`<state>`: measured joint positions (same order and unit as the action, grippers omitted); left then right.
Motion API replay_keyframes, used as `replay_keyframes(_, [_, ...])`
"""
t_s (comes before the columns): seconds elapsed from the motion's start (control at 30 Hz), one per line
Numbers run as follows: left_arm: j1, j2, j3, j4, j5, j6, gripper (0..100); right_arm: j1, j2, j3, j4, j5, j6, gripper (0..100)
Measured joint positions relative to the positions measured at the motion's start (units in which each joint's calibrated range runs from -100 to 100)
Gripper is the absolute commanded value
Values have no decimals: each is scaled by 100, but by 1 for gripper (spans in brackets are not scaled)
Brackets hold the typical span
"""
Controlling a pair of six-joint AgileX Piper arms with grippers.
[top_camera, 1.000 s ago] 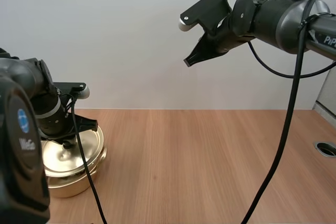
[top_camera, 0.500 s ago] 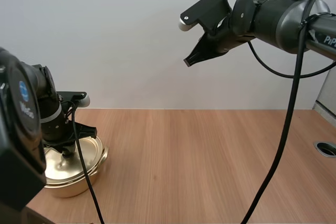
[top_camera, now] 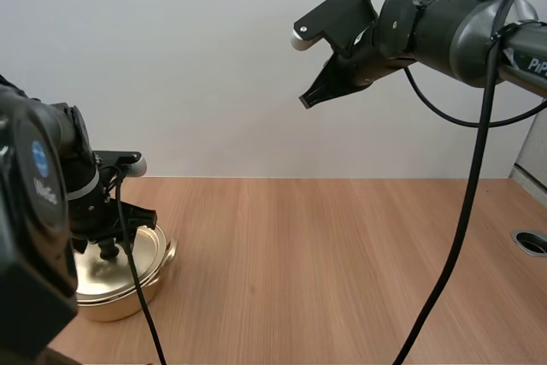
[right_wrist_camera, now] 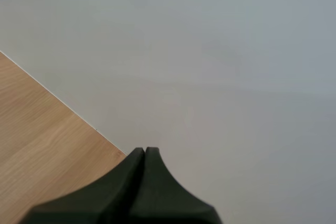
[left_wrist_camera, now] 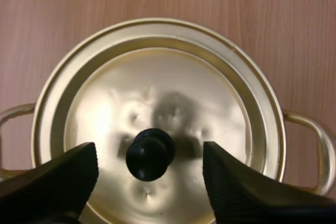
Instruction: Open the pot, put the car inside, and close it
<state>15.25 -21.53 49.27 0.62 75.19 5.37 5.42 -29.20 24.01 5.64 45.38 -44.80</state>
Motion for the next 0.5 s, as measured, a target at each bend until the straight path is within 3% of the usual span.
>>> replay_keyframes(0.17, [0, -684, -326, -10, -645, -197, 100, -56, 0, 0, 0, 0, 194, 0])
replay_keyframes(0.27, [0, -1329, -611, -347, -1562, -593, 100, -207, 0, 18, 12, -5, 219, 0])
replay_keyframes(0.37, [-123, -1878, -590, -847, -2318, -791, 100, -542, 0, 242, 216, -241, 228, 0])
replay_keyframes(0.5, [-255, -2275, -518, -1163, -2842, -805, 100, -711, 0, 417, 333, -452, 160, 0])
